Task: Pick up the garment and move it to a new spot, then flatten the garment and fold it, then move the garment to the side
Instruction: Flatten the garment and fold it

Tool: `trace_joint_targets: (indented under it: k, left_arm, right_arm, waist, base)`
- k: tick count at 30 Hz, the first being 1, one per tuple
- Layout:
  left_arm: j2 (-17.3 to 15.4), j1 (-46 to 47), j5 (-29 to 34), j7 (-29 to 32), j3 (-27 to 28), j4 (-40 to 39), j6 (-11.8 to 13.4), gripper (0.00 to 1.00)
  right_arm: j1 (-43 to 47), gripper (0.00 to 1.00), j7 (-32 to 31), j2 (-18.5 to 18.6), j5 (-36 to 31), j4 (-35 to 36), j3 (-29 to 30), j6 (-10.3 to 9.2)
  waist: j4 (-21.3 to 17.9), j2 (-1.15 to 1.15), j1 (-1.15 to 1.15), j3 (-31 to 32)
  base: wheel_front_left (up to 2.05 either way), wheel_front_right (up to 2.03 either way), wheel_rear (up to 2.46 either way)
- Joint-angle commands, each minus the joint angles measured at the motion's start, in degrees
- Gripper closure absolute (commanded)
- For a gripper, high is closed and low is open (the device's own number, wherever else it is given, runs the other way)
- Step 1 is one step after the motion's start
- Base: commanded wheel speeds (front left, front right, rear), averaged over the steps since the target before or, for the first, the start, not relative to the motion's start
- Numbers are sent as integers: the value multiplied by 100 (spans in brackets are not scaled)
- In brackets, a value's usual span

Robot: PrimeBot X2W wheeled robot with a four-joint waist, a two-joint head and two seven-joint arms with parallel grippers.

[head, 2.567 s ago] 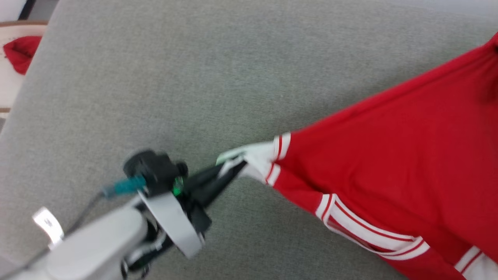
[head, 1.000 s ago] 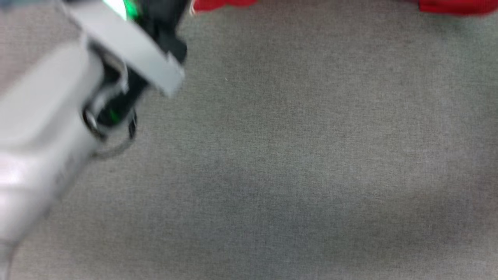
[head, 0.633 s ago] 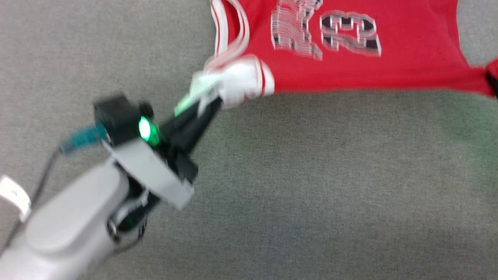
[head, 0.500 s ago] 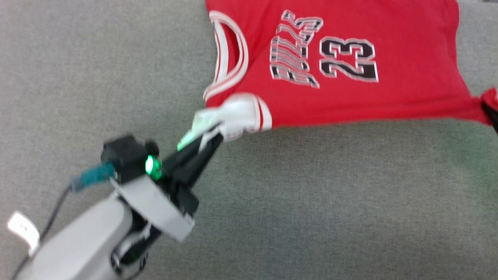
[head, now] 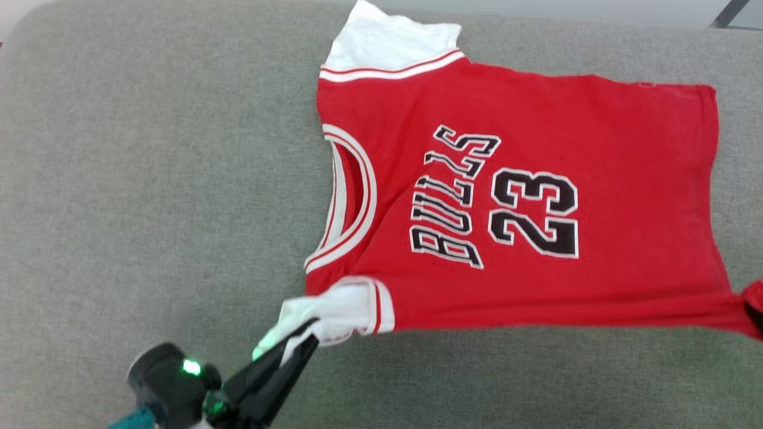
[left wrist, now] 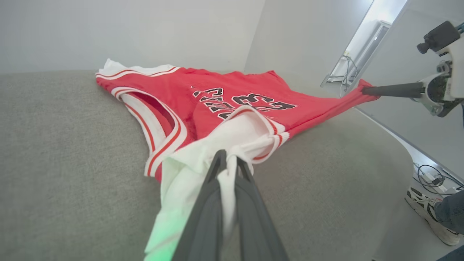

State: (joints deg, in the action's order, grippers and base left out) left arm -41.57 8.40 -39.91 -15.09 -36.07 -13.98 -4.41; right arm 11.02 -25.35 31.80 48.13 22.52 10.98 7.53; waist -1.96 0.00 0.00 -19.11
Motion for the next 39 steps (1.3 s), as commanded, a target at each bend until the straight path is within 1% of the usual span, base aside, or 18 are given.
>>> trace_joint_targets:
  k: [1,4,7,8,10,13,15,17,18,20,24,27,31,37,39]
  left_arm:
    - [-56,-110,58,-4,50,-95,69,100]
    - [-153,-290,171,-4,69,-421,193,100]
    - [-152,-65,278,82,29,-549,137,100]
    - [-88,80,270,113,14,-563,80,100]
    - [-26,386,243,218,-51,-474,-37,100]
    - [156,999,113,335,-133,-187,-194,100]
    - [263,1495,105,394,-207,122,-257,100]
    - [440,1954,-49,408,-365,455,-293,100]
    - [478,2212,-113,411,-434,665,-308,100]
    - [584,2693,-332,410,-747,965,-308,100]
    - [654,3571,-912,413,-1489,1605,-312,100]
    - [655,4060,-1400,421,-2030,2077,-312,100]
    - [665,4503,-1982,287,-2611,2590,-310,100]
    - [697,4983,-2512,156,-3371,3101,-310,100]
    - [722,5071,-2662,142,-3528,3215,-311,100]
  right_arm:
    - [113,100,-68,-97,-67,125,143,-8]
    - [366,100,-327,-445,-157,607,363,-8]
    - [279,100,-488,-639,-189,769,439,-8]
    - [153,100,-529,-689,-161,753,458,-8]
    - [-83,100,-591,-677,-170,662,445,-7]
    - [-567,100,-638,-649,-98,389,384,-7]
    - [-916,100,-657,-614,-74,149,329,-7]
    - [-1237,100,-680,-562,-44,-124,242,-7]
    - [-1421,100,-674,-541,-46,-254,199,-7]
    - [-1692,100,-714,-467,-29,-542,72,-7]
    - [-2013,100,-727,-342,-82,-1034,-117,-7]
    - [-2107,100,-677,-331,-92,-1258,-209,-7]
    - [-2233,100,-516,-336,-64,-1555,-378,-7]
    - [-2398,100,-326,-307,-195,-1910,-581,-7]
    - [-2477,100,-276,-324,-212,-2006,-681,-7]
  waist:
    - [-3,0,0,-23]
    - [7,0,0,-69]
    - [24,0,0,-107]
    - [26,0,0,-118]
    - [32,0,0,-148]
    - [35,0,0,-238]
    - [43,0,0,-300]
    - [57,0,0,-398]
    - [51,0,0,-449]
    - [49,0,0,-545]
    - [97,0,0,-696]
    - [102,0,0,-786]
    - [54,0,0,-854]
    - [12,0,0,-909]
    - [-12,0,0,-912]
  base:
    - [0,0,0]
    - [0,0,0]
    - [0,0,0]
    - [0,0,0]
    - [0,0,0]
    - [0,0,0]
    - [0,0,0]
    - [0,0,0]
    - [0,0,0]
    - [0,0,0]
    - [0,0,0]
    - [0,0,0]
    - [0,0,0]
    - [0,0,0]
    - [0,0,0]
